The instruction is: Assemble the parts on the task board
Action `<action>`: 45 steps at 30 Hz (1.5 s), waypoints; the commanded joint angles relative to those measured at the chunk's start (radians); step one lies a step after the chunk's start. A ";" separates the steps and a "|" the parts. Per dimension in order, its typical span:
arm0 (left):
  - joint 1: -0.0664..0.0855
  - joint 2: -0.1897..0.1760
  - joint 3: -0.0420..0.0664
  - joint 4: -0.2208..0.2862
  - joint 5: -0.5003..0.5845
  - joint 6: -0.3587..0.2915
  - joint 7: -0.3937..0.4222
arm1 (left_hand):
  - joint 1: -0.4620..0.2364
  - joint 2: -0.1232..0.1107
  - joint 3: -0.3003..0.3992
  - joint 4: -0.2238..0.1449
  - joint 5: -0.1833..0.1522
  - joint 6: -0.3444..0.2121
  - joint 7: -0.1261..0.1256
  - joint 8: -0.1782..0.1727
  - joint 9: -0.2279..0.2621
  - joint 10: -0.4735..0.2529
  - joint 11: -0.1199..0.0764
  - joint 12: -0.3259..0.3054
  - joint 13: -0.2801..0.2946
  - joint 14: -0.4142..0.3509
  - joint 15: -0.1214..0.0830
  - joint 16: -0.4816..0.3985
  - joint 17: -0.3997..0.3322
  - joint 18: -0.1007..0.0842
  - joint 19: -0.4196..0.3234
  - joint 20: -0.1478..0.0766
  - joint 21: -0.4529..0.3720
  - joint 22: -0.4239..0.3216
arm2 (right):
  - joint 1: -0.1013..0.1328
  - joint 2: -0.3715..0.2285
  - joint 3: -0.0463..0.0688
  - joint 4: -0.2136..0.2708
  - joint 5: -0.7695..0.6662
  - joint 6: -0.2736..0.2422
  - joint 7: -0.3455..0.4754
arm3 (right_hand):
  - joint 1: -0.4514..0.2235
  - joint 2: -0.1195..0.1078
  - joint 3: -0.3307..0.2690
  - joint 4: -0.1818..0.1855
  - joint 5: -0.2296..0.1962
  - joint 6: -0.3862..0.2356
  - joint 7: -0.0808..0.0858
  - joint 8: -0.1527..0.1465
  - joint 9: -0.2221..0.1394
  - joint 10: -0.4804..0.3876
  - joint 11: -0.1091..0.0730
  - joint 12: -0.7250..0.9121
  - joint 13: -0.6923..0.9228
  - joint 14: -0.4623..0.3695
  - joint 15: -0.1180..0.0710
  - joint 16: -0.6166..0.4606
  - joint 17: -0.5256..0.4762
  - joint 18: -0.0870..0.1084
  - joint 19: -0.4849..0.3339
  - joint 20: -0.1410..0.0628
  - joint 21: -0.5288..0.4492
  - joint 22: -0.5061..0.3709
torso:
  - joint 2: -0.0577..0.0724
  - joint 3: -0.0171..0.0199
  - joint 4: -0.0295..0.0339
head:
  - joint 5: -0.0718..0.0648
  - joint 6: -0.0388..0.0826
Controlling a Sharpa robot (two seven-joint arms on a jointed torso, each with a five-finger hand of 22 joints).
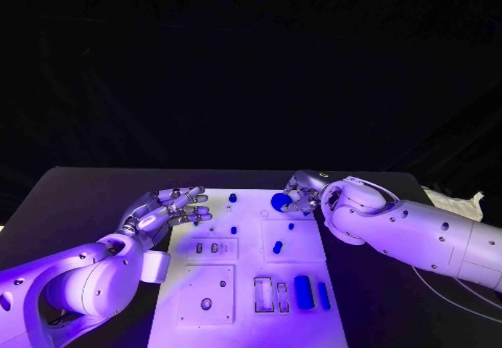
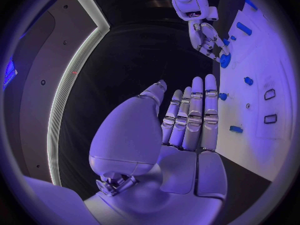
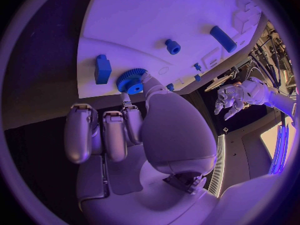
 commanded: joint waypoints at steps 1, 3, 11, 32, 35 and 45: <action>0.001 0.003 0.001 0.000 0.003 0.022 0.002 | 0.011 0.000 0.000 -0.005 -0.002 -0.004 0.006 -0.004 -0.001 -0.004 0.002 -0.007 0.000 -0.004 0.001 -0.005 0.002 0.017 0.004 0.001 0.003 0.001 | -0.001 0.005 -0.001 -0.005 -0.005 0.024 -0.014 | 0.004 0.011 0.001 0.007 -0.002 0.007 0.000 0.004 0.002 0.007 0.000 0.006 0.074 0.076 0.007 0.005 0.098 -0.010 0.008 -0.001 0.007 0.003 | 0.001 0.0002 0.0003 | 0.001 0.002; 0.001 0.004 0.001 -0.001 0.003 0.023 0.002 | 0.011 0.000 0.000 -0.005 -0.002 -0.004 0.006 -0.004 -0.001 -0.004 0.002 -0.007 0.000 -0.004 0.001 -0.005 0.002 0.017 0.004 0.001 0.003 0.001 | -0.001 0.009 -0.001 -0.010 -0.005 0.026 -0.014 | 0.004 0.013 0.001 0.008 -0.001 0.009 0.000 0.005 0.002 0.009 -0.001 0.010 0.079 0.076 0.007 0.008 0.102 -0.011 0.009 0.000 0.009 0.006 | 0.000 0.0006 0.0005 | 0.001 0.003; 0.001 0.005 0.001 -0.002 0.003 0.024 0.000 | 0.011 0.000 0.000 -0.005 -0.002 -0.004 0.006 -0.004 -0.001 -0.004 0.002 -0.007 0.000 -0.004 0.001 -0.005 0.002 0.017 0.004 0.001 0.003 0.001 | -0.001 0.020 -0.001 -0.024 -0.006 0.031 -0.011 | 0.004 0.023 0.000 0.011 0.001 0.022 -0.002 0.011 0.005 0.013 -0.002 0.021 0.090 0.078 0.007 0.015 0.113 -0.013 0.013 0.000 0.017 0.020 | 0.000 0.0008 0.0000 | 0.003 -0.002; 0.001 0.006 0.001 -0.005 0.003 0.032 -0.008 | 0.013 0.002 0.003 -0.007 -0.002 -0.004 0.006 -0.006 -0.001 -0.005 0.002 -0.007 0.000 -0.005 0.002 -0.007 0.003 0.017 0.003 0.001 0.003 0.001 | -0.001 0.029 -0.001 -0.015 -0.069 -0.006 -0.021 | -0.048 0.021 -0.034 0.043 0.008 0.032 -0.006 0.012 0.006 0.018 -0.005 0.029 0.105 0.080 0.005 0.027 0.134 -0.016 0.017 -0.002 0.029 0.039 | 0.000 0.0001 0.0003 | 0.000 -0.003; 0.001 0.007 0.001 -0.006 0.003 0.034 -0.011 | 0.013 0.002 0.003 -0.007 -0.002 -0.004 0.006 -0.006 -0.001 -0.005 0.002 -0.007 0.000 -0.005 0.002 -0.007 0.003 0.017 0.003 0.001 0.003 0.001 | -0.001 0.032 -0.001 -0.014 -0.085 -0.005 -0.024 | -0.042 0.021 -0.032 0.041 0.004 0.032 -0.006 0.011 0.006 0.019 -0.005 0.030 0.107 0.080 0.005 0.028 0.136 -0.017 0.018 -0.002 0.031 0.041 | 0.001 0.0004 0.0003 | 0.000 -0.002; 0.001 0.011 0.001 -0.012 0.003 0.040 -0.018 | 0.013 0.001 0.003 -0.008 -0.002 -0.004 0.006 -0.007 -0.001 -0.006 0.002 -0.007 0.000 -0.005 0.002 -0.008 0.004 0.017 0.002 0.001 0.003 0.001 | -0.003 0.046 -0.002 -0.015 -0.169 0.013 -0.038 | 0.004 0.034 -0.017 0.011 -0.012 0.047 -0.008 0.017 0.009 0.023 -0.007 0.036 0.116 0.081 0.004 0.033 0.145 -0.019 0.022 -0.002 0.039 0.056 | 0.001 0.0014 0.0007 | 0.000 0.002</action>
